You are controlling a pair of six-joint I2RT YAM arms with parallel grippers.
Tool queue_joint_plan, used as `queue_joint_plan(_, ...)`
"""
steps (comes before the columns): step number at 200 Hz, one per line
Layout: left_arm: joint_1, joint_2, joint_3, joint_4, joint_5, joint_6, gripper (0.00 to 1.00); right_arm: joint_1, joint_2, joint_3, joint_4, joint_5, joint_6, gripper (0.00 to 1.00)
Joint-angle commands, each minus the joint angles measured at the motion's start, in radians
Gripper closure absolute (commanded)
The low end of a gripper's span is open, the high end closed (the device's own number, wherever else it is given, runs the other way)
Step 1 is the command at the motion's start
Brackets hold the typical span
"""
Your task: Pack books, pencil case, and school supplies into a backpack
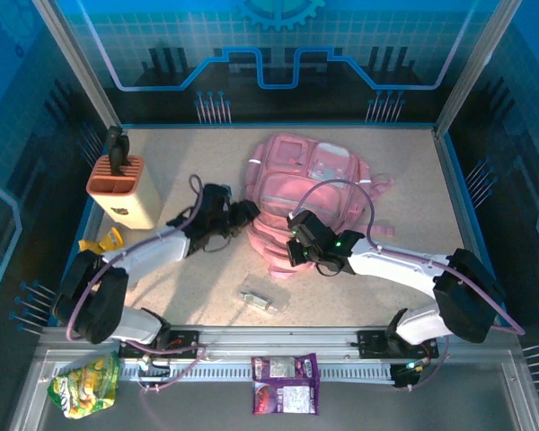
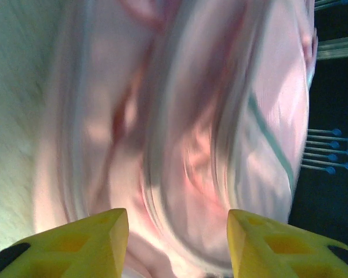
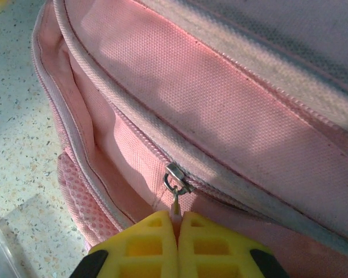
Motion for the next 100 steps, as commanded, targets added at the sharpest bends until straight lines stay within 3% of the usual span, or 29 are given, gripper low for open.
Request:
queue_joint_plan(1, -0.095, -0.017, -0.039, 0.143, -0.128, -0.216, 0.51, 0.022, 0.022, -0.019, -0.017, -0.06, 0.022, 1.0)
queue_joint_plan(47, -0.183, 0.07, 0.014, 0.194, -0.205, -0.309, 0.5, 0.022, 0.01, -0.038, 0.011, -0.058, 0.02, 1.0)
queue_joint_plan(100, -0.231, 0.194, 0.026, 0.307, -0.194, -0.377, 0.65, 0.005, 0.021, -0.038, 0.021, -0.04, 0.015, 1.0)
